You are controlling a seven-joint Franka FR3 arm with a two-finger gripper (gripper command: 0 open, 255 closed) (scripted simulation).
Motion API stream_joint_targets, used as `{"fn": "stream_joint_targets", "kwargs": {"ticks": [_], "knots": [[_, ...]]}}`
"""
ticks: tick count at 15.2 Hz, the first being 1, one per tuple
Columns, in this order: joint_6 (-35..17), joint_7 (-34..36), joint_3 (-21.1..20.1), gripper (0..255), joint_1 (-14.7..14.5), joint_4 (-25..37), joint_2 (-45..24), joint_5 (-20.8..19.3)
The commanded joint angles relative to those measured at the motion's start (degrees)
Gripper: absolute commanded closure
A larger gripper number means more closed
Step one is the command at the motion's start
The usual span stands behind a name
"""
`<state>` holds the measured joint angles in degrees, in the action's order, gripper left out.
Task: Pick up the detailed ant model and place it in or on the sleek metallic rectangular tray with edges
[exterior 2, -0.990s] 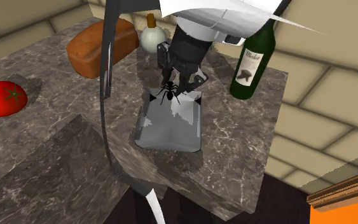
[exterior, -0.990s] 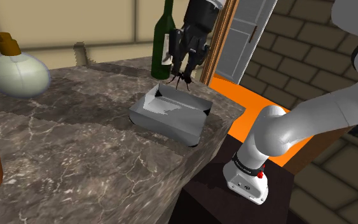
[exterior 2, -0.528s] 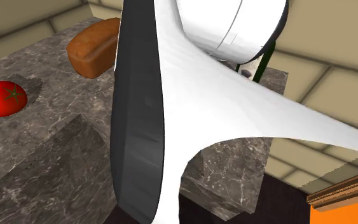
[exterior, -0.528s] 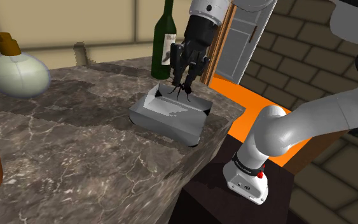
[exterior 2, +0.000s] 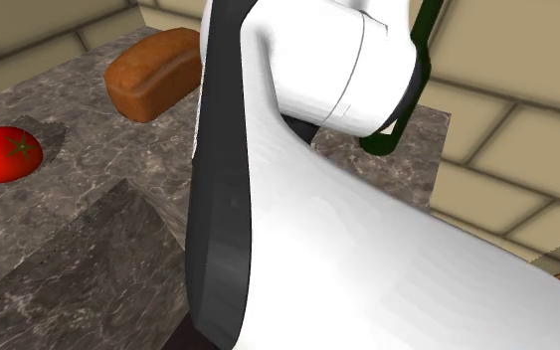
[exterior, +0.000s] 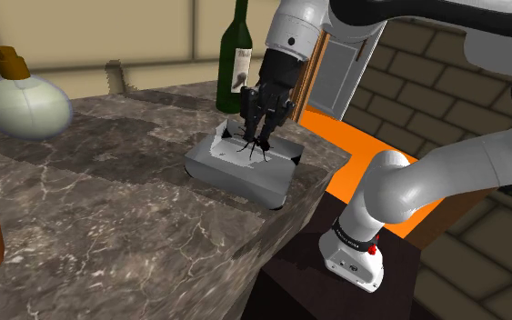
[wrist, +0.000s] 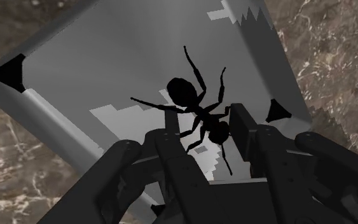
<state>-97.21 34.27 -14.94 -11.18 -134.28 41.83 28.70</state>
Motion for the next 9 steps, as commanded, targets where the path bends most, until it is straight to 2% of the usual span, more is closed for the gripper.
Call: {"fn": "stream_joint_targets", "kwargs": {"ticks": [1, 8, 9], "knots": [[-0.93, -0.38, -0.15, 255, -0.07, -1.3, 0.32, 0.22], [-0.92, -0.38, -0.14, 255, -0.07, -1.29, 0.32, 0.22], [-0.92, -0.38, -0.14, 0, -0.07, -1.29, 0.32, 0.22]]}}
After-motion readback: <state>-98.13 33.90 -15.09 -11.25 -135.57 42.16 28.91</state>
